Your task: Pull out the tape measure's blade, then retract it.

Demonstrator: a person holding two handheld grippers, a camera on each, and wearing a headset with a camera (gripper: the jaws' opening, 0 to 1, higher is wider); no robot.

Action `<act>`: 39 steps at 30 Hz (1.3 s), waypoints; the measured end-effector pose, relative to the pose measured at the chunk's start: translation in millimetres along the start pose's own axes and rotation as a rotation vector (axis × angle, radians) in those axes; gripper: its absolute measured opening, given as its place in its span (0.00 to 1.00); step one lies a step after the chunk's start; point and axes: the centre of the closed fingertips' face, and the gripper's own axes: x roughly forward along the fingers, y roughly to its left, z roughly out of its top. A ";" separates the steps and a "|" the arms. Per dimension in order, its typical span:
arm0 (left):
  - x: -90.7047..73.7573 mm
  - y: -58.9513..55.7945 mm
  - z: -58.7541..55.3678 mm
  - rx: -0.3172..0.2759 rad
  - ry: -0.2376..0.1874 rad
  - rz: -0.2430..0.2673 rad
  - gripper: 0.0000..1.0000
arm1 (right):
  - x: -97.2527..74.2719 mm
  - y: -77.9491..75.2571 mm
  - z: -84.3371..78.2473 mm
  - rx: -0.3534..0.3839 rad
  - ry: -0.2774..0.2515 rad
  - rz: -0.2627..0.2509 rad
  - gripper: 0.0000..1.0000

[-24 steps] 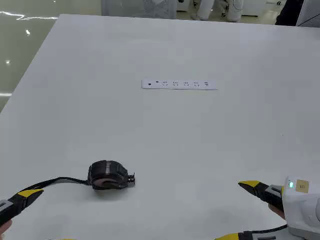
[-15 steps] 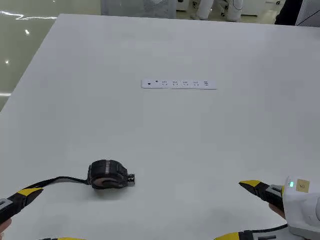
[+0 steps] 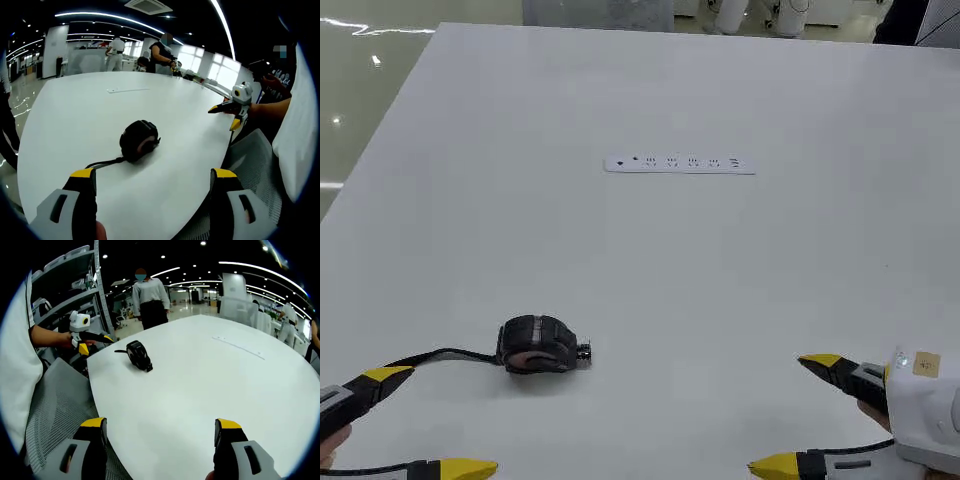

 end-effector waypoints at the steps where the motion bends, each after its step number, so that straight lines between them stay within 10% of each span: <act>1: 0.7 1.1 0.1 -0.001 0.003 0.000 0.90 | 0.7 -2.9 0.1 -0.012 0.002 -0.019 0.90; 39: 66.8 24.4 12.2 0.252 0.190 -0.166 0.84 | 72.2 -17.5 24.5 -0.120 0.056 0.146 0.92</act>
